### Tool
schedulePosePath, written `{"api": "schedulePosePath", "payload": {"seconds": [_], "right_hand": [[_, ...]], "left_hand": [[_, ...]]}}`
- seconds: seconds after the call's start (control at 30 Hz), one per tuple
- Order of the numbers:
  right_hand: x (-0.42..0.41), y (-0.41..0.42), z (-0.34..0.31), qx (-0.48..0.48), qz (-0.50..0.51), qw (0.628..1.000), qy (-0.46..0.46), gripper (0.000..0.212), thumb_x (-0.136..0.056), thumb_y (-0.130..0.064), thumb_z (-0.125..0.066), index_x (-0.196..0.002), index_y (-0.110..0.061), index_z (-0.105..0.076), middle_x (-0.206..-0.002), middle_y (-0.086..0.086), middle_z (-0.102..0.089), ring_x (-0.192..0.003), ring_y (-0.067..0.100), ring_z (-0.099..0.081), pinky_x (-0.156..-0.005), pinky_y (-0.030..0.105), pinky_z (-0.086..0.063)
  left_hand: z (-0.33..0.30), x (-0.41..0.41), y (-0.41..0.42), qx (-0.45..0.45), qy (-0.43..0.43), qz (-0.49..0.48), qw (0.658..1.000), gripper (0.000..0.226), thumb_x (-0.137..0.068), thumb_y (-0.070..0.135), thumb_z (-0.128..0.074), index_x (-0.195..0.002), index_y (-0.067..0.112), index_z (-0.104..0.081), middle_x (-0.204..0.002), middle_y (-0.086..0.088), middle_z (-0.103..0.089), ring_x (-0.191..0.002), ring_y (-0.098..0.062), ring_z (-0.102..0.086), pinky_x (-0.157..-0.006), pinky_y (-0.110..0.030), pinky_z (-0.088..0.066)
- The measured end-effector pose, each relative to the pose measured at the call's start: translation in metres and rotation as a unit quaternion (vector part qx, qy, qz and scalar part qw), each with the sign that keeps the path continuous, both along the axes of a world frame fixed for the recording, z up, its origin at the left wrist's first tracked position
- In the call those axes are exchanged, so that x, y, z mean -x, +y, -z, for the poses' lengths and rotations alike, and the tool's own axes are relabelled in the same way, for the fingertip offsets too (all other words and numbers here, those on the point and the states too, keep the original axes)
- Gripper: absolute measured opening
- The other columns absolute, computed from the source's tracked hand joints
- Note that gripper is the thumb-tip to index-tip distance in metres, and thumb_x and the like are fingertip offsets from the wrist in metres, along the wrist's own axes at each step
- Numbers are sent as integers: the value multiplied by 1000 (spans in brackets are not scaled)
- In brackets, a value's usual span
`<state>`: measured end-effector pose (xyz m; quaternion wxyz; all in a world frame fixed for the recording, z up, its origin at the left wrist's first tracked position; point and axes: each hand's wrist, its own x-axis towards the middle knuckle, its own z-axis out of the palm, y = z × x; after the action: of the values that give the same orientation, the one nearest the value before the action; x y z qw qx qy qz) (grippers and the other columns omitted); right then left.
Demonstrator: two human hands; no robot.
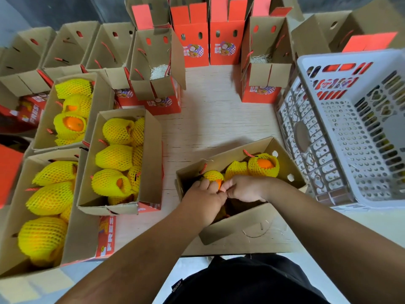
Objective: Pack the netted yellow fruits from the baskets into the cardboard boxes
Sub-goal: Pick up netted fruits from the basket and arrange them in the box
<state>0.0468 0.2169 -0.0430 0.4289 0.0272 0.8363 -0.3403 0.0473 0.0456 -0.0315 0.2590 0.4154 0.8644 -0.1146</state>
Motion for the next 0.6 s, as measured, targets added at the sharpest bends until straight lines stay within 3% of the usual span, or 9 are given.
{"api": "schedulePosePath", "payload": {"seconds": [0.13,0.2,0.27,0.33,0.4,0.47,0.53,0.6], "right_hand": [[-1,6,-23,-56,-65,996,36,21,-103,-23,-52,-112,-27,-71,-113,-2,-70,-109,20,-61,-100,38,-50],[-8,26,-38,-91,-32,991,89,19,-100,-21,-51,-102,-21,-70,-101,3,-71,-99,23,-63,-90,38,-54],[-17,50,-49,-164,-10,977,134,16,-99,-20,-49,-95,-19,-64,-92,4,-67,-90,26,-64,-81,39,-55],[-26,67,-56,-217,-24,968,123,16,-99,-18,-48,-101,-19,-63,-96,6,-67,-91,27,-64,-82,40,-56],[-33,75,-57,-212,-20,969,125,21,-100,-20,-46,-107,-17,-66,-100,8,-69,-94,27,-65,-83,38,-55],[-42,78,-57,-182,14,966,181,25,-100,-21,-48,-115,-21,-67,-104,6,-71,-97,26,-66,-86,38,-54],[-53,84,-56,-117,100,950,270,27,-100,-18,-53,-122,-25,-67,-105,0,-73,-95,20,-68,-87,37,-54],[-64,92,-58,-69,181,915,355,28,-98,-11,-55,-120,-23,-68,-99,-4,-73,-89,13,-67,-81,27,-53]], "left_hand": [[-15,11,5,-46,-22,-40,998,25,-105,27,-49,-122,23,-67,-122,-4,-63,-117,-30,-54,-104,-45,-41],[-19,19,7,-117,-19,-66,991,22,-106,28,-48,-116,25,-66,-111,0,-68,-106,-25,-63,-94,-41,-52],[-17,18,15,-183,-15,-58,981,24,-108,28,-45,-124,26,-63,-118,4,-66,-110,-21,-62,-91,-37,-51],[-15,15,27,-186,-37,-31,981,29,-108,31,-44,-131,29,-61,-128,7,-62,-119,-20,-55,-97,-33,-44],[-12,14,36,-179,-46,-31,982,30,-107,32,-45,-131,31,-62,-130,7,-62,-121,-21,-55,-100,-34,-44],[-13,12,45,-227,-54,-70,970,26,-106,34,-47,-125,34,-66,-123,9,-65,-112,-19,-60,-93,-38,-51],[-21,8,65,-322,-81,-135,933,21,-105,36,-49,-118,35,-66,-116,13,-67,-101,-12,-63,-84,-36,-55],[-31,6,96,-401,-131,-194,886,20,-105,36,-50,-117,35,-66,-114,15,-69,-99,-5,-64,-83,-29,-54]]}}
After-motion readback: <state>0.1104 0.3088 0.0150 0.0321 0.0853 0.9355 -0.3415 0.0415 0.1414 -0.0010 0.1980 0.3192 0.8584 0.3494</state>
